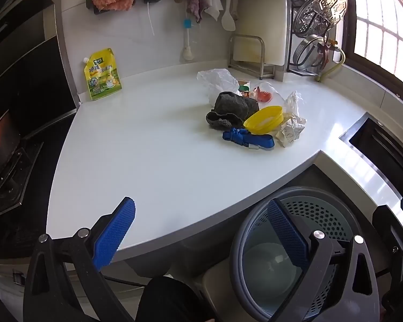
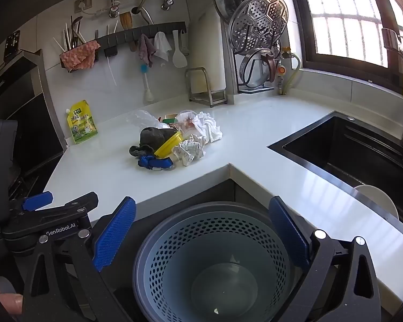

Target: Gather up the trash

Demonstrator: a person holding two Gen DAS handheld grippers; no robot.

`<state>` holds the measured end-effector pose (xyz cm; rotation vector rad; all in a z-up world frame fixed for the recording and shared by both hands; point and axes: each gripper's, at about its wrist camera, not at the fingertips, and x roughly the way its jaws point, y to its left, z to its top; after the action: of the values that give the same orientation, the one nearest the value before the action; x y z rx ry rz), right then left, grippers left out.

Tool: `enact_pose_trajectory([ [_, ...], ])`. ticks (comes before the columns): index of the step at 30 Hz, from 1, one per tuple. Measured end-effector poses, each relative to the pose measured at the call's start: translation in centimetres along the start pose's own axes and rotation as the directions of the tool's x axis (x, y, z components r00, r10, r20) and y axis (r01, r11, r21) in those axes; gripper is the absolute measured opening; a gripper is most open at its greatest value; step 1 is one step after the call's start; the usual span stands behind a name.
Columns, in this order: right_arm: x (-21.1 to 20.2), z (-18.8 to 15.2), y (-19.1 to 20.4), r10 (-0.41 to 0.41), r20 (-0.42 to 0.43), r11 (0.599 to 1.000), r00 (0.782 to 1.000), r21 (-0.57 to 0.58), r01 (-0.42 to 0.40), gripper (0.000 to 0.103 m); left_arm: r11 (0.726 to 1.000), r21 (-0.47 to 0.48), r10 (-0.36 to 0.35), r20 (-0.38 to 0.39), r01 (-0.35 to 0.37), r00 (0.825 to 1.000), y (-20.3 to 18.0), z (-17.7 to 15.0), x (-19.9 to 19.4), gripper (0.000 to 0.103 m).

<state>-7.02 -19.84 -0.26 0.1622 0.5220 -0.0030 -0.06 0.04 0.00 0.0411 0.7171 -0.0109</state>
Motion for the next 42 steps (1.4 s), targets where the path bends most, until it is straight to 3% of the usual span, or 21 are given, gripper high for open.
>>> enact_pose_trajectory([
  [42, -0.4, 0.0, -0.4, -0.002, 0.012, 1.0, 1.0, 0.011, 0.002, 0.095, 1.0, 0.003, -0.006, -0.007, 0.007, 1.0, -0.4, -0.1, -0.4, 0.097],
])
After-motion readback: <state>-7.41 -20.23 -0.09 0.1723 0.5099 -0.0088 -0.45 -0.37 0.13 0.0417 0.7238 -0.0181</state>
